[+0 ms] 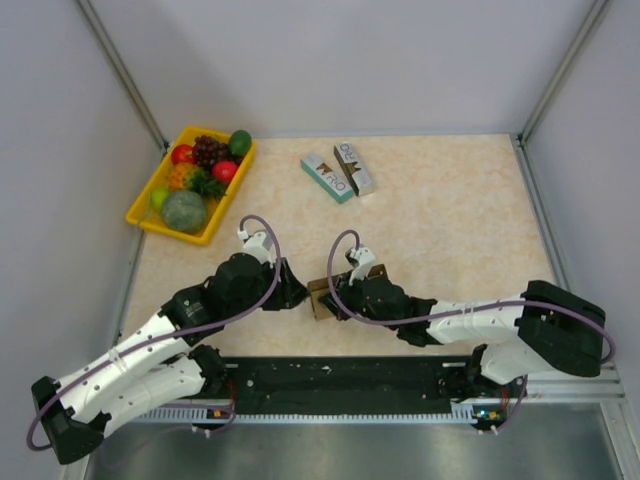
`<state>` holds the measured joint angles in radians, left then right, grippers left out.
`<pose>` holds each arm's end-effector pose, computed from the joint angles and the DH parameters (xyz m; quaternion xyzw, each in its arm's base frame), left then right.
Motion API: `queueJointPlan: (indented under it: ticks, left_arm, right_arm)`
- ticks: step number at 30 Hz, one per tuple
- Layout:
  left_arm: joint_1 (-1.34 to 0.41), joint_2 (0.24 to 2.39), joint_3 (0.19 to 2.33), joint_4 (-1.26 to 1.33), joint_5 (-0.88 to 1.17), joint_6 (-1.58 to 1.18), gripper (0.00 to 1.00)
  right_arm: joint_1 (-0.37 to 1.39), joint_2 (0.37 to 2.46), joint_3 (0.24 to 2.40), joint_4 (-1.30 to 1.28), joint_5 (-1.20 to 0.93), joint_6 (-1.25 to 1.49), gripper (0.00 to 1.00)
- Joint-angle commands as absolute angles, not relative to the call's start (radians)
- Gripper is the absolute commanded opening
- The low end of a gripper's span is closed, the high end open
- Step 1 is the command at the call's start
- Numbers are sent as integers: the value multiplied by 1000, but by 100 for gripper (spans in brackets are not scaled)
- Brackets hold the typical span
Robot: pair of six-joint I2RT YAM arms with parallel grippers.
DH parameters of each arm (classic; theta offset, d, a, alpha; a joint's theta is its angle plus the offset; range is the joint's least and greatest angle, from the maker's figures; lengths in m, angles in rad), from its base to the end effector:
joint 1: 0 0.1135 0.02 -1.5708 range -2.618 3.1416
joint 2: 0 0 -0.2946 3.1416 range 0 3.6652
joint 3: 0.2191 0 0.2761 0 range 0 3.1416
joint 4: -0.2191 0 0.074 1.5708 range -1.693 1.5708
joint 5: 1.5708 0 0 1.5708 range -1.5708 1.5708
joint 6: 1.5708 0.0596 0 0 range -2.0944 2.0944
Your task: Fold the paper box
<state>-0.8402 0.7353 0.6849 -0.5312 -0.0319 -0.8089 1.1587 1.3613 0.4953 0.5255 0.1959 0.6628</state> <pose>0.1251 -0.1367 0.2841 0.0062 0.8801 -0.3390 0.3325 0.1324 0.2738 0.1910 -0.1448 0.8018 0.4047 0.4152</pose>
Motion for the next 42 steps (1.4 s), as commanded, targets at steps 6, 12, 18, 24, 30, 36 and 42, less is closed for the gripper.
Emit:
queueJointPlan:
  ticks: [6, 12, 18, 24, 30, 36, 42]
  left_arm:
    - [-839, 756, 719, -535, -38, -767, 62]
    - [-838, 814, 773, -568, -32, -701, 63]
    - [-838, 949, 879, -681, -15, -617, 59]
    - [-839, 1023, 899, -686, 50, -598, 59]
    - [-838, 1086, 907, -678, 74, -592, 59]
    - [-838, 1106, 914, -664, 80, -584, 49]
    - [-838, 1114, 920, -658, 84, -580, 48]
  right_arm:
    - [1178, 1241, 566, 297, 245, 617, 0]
    - [1161, 1021, 762, -162, 278, 505, 0]
    - [886, 917, 894, -630, 51, 385, 23]
    - [772, 989, 923, -768, -77, 288, 33]
    - [772, 1049, 928, -759, 17, 273, 28]
    - [750, 1092, 925, -723, 66, 242, 27]
    - [713, 1132, 927, -649, 3, 219, 33]
